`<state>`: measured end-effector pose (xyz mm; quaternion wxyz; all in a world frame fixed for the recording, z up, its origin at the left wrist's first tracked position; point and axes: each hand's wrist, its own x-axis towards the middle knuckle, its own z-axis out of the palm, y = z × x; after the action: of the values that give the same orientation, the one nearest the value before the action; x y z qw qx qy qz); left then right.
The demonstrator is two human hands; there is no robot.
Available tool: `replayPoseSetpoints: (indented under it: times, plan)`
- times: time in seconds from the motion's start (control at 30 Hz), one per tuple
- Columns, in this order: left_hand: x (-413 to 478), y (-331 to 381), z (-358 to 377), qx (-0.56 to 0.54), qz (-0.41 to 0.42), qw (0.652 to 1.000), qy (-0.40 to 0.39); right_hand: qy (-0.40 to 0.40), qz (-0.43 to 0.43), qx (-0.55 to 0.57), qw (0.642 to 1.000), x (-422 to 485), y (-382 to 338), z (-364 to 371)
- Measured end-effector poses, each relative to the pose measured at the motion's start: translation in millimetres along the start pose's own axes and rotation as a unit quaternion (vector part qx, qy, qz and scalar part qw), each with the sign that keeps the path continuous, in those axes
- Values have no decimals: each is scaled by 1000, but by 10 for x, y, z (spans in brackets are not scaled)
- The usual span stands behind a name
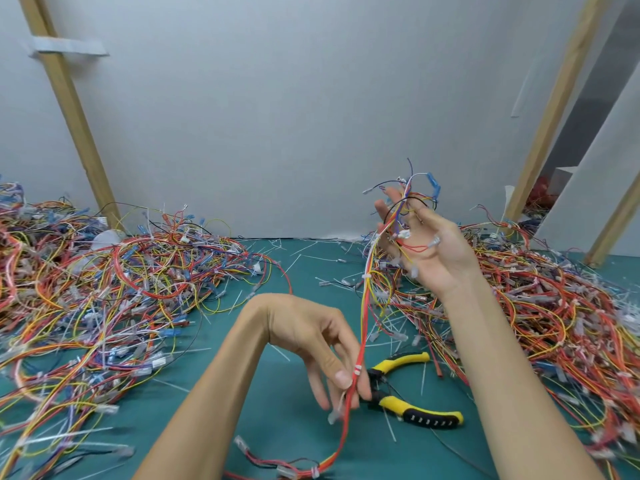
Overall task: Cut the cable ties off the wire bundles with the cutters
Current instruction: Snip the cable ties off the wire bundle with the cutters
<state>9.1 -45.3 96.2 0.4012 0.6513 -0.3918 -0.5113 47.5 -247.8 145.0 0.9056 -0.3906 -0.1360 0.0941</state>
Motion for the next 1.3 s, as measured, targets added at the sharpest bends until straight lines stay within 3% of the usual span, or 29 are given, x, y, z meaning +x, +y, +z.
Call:
replayPoseSetpoints:
  times: [0.13, 0.23, 0.37, 0.47, 0.67, 0.9, 1.07, 1.2, 1.3]
  plan:
    - [-172, 33, -13, 7, 50, 996, 72, 14, 7, 1, 1000, -43, -51, -19]
    - [-337, -22, -73, -23, 116, 977, 175, 34, -9, 8, 999, -56, -85, -66]
    - [-457, -103, -194, -135, 226, 903, 341, 50, -17, -7, 999, -73, -120, -136]
    - [-441, -112, -268, -179, 270, 850, 414, 52, -22, -13, 998, -84, -133, -145]
    - [-359, -84, -321, -227, 281, 792, 492, 55, -22, -23, 998, -75, -120, -110]
    - [-279, -2, -279, -210, 274, 743, 573, 50, -22, -49, 997, -55, -66, -62]
    - [-192, 48, -267, -193, 274, 719, 608, 25, -25, -97, 995, -44, -29, -57]
    - [-108, 74, -261, -193, 299, 704, 615, 47, -53, -98, 993, 9, 20, -25]
    - [-16, 120, -259, -219, 339, 673, 620, 66, -72, -122, 988, 27, 59, 4]
